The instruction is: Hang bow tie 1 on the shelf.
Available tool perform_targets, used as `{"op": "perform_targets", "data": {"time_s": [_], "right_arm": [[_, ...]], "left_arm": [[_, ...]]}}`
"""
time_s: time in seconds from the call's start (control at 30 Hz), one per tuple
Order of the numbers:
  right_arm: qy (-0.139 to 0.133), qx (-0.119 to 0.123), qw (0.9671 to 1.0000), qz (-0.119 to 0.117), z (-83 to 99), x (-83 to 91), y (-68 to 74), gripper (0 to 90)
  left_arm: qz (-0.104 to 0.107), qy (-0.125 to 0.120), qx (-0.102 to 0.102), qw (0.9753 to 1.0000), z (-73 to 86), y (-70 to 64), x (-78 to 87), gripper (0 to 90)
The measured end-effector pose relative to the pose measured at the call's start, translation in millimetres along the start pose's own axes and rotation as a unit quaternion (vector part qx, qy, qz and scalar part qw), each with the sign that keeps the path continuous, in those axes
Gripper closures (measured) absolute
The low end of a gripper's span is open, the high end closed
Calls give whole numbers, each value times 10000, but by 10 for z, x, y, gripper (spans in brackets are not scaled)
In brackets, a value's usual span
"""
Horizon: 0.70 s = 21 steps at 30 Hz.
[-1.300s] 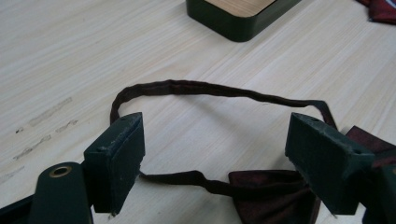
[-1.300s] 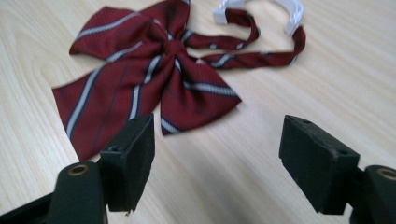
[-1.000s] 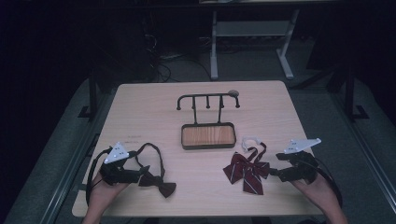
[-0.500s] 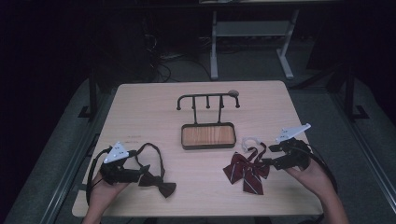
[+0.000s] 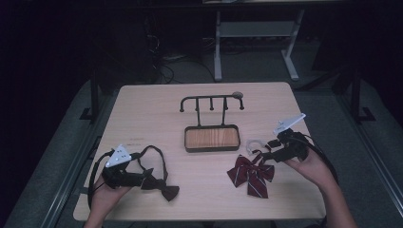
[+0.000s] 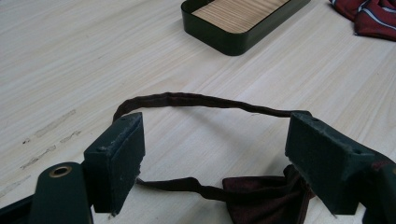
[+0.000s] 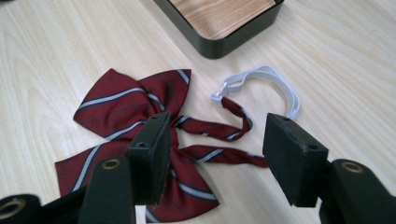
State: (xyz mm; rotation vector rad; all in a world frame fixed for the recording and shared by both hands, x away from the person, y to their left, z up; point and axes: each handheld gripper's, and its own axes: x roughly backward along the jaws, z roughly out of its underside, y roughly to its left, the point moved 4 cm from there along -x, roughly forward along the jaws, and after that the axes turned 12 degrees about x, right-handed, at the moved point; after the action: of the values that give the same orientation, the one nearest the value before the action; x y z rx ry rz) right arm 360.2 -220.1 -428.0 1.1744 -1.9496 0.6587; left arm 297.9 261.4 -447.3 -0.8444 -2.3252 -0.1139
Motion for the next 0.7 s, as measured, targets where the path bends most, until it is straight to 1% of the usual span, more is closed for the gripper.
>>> {"op": "perform_targets", "data": {"time_s": [0.03,0.1,0.13,0.2,0.23,0.27,0.3,0.37,0.4,0.47,0.53,0.57,0.6,0.7], "right_arm": [[12,-27,10000,-32,-11,-8,-10,426],[85,8,9999,-70,-25,-53,-56,435],[139,-3,9999,-70,-32,-81,-84,441],[162,-6,9998,-77,-36,-95,-101,446],[253,-50,9996,-63,-52,-128,-153,455],[323,-43,9995,-31,-59,-142,-183,463],[341,-55,9994,-5,-63,-150,-200,475],[465,-64,9989,-19,-65,-189,-257,479],[465,-64,9989,-19,-65,-189,-257,479],[567,-89,9983,-43,-71,-230,-314,494],[701,-58,9975,-1,-82,-267,-371,508],[726,-102,9973,-21,-84,-281,-393,510],[831,-123,9965,-6,-80,-304,-436,512],[886,-134,9960,-42,-90,-346,-478,530]], "left_arm": [[2,4,-3,10000,-1,-2,-8,202],[-4,19,-31,10000,-2,0,-15,202],[11,97,-29,9999,4,-4,-24,202],[20,87,-33,10000,3,-4,-31,202],[31,66,9,10000,2,-10,-39,202],[41,37,-35,10000,-8,-6,-43,202],[59,21,10,10000,-10,-14,-44,202],[70,-1,-13,10000,-19,-15,-43,202],[70,-1,-13,10000,-19,-15,-43,202],[72,-1,-33,10000,-21,-10,-46,202],[83,3,-14,10000,-19,-6,-54,202],[83,25,-29,10000,-19,0,-52,203],[84,30,-28,10000,-18,3,-50,203],[76,26,-23,10000,-18,3,-48,203]]}}
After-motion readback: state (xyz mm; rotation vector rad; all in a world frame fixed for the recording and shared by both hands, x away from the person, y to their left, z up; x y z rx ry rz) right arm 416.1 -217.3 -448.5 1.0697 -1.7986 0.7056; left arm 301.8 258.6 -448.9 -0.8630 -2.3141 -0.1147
